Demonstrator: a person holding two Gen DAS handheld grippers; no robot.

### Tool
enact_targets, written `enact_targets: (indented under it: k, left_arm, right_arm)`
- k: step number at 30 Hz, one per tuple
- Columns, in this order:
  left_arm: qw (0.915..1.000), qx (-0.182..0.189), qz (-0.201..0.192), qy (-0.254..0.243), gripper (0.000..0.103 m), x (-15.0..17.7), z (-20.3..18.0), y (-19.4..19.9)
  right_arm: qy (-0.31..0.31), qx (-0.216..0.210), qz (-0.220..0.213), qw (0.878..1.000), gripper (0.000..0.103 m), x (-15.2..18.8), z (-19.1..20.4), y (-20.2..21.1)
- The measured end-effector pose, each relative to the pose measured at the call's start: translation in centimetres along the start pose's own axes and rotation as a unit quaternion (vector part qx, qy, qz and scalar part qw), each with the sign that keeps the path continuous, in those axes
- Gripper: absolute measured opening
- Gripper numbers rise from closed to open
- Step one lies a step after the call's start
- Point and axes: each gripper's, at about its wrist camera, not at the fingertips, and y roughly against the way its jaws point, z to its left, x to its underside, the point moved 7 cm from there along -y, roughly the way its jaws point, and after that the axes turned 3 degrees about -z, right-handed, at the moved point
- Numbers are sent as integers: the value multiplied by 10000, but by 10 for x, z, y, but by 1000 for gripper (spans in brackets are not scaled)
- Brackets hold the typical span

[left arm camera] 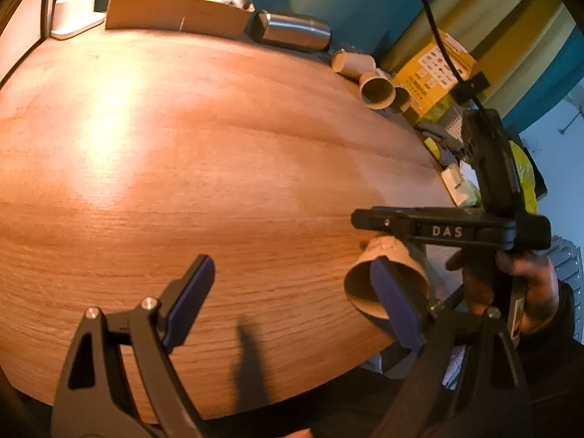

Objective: Flip cup upside down
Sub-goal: 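Grasp the cup with the right gripper while the left gripper releases it, then rotate the cup with the right gripper and set it rim-down on the table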

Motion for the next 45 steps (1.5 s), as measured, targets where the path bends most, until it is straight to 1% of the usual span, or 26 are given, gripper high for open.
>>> enact_targets:
  k: [3, 5, 6, 9, 12, 15, 17, 19, 21, 25, 28, 29, 31, 40, 43, 45]
  left_arm:
    - [10000, 15, 13, -10, 89, 1, 0, -2]
    - [10000, 50, 20, -35, 89, 1, -3, -3]
    - [10000, 60, 28, -44, 89, 1, -6, -4]
    - [9998, 141, 67, -114, 89, 0, -11, -6]
    - [9995, 226, 51, -200, 89, -2, -17, -6]
    - [9992, 327, 67, -230, 89, -2, -21, -9]
    - [9988, 406, 87, -275, 89, -2, -23, -10]
    - [9983, 464, 98, -330, 89, -3, -26, -10]
    - [9978, 531, 113, -390, 89, -2, -27, -9]
    - [9969, 644, 159, -427, 89, -1, -26, -8]
    - [9966, 679, 191, -437, 89, 0, -23, -6]
    - [9965, 687, 193, -431, 89, 0, -22, -6]
    - [9966, 692, 186, -407, 89, -1, -20, -4]
    - [9969, 730, 142, -270, 89, -2, -12, -3]
    - [9972, 686, 136, -249, 89, -3, -8, -3]
    - [9976, 638, 117, -262, 89, -4, -8, -3]
  right_arm:
    - [-83, 47, -32, 9999, 39, 0, -1, -2]
    - [-231, -36, -166, 9996, 40, 0, -7, 3]
    - [-312, -72, -262, 9991, 42, -1, -10, 8]
    - [-507, -44, -510, 9974, 57, -4, -15, 22]
    - [-824, 27, -613, 9947, 58, 4, -23, 36]
    - [-1289, 108, -584, 9899, 63, 21, -33, 46]
    - [-1637, 59, -575, 9848, 67, 28, -32, 49]
    - [-2010, -5, -550, 9780, 74, 39, -32, 52]
    - [-2288, 10, -476, 9723, 75, 48, -31, 49]
    - [-2544, 210, -362, 9662, 75, 64, -33, 37]
    - [-2511, 182, -389, 9670, 75, 68, -29, 33]
    - [-2400, 250, -377, 9697, 74, 68, -27, 32]
    - [-2357, 336, -319, 9707, 71, 69, -25, 28]
    - [-2069, 481, -351, 9766, 65, 58, -13, 39]
    - [-1833, 532, -542, 9801, 64, 51, -8, 46]
    - [-1555, 626, -861, 9821, 64, 40, -5, 54]
